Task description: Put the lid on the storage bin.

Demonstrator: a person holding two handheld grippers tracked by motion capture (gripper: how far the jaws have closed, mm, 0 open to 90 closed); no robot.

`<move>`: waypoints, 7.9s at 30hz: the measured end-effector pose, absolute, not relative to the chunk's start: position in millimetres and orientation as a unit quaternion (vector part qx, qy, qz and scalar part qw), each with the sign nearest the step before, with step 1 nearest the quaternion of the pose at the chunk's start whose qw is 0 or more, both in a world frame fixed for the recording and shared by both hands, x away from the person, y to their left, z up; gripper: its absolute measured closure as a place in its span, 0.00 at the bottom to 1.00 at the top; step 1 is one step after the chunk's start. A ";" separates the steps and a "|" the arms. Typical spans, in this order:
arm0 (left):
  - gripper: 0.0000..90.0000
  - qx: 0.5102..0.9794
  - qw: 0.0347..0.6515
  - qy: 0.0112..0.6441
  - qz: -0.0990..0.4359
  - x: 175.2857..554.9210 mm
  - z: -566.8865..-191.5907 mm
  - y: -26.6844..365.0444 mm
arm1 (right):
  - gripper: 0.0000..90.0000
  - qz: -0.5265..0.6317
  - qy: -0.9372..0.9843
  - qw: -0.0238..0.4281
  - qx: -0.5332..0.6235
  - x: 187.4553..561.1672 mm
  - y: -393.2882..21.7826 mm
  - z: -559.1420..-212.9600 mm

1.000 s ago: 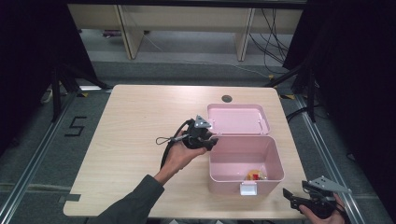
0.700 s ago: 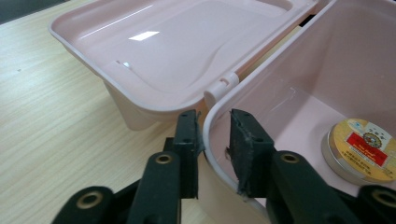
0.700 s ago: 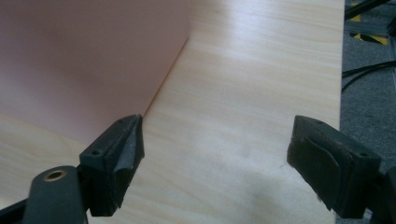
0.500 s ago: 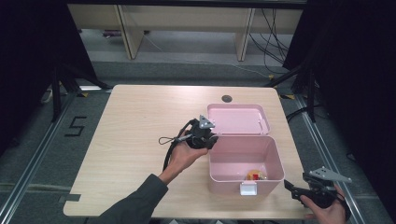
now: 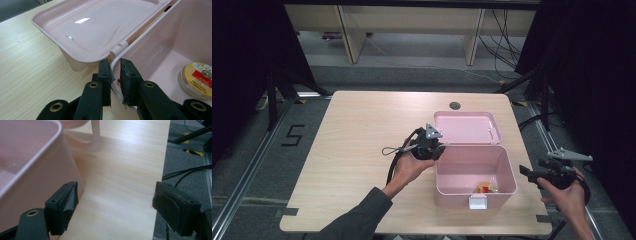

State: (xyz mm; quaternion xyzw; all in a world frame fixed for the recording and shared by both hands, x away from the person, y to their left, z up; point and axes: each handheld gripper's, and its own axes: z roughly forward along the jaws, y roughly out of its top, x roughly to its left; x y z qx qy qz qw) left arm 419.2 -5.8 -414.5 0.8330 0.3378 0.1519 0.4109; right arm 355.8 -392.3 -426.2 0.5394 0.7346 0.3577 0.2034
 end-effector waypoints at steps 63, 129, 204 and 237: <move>0.88 0.834 0.412 0.334 0.152 419.4 -414.4 -5.0 | 0.75 0.237 0.759 0.156 0.586 542.2 -309.5 -400.0; 0.88 0.830 0.421 0.331 0.155 417.3 -416.1 -4.9 | 0.97 0.330 0.703 0.215 0.592 516.2 -304.4 -349.7; 0.87 0.813 0.434 0.351 0.168 412.8 -420.0 -5.6 | 0.98 0.425 0.717 0.283 0.474 391.2 -324.5 -301.1; 0.60 0.787 0.492 0.353 0.121 370.6 -406.0 54.6 | 0.96 0.437 0.721 0.302 0.446 329.1 -328.2 -321.9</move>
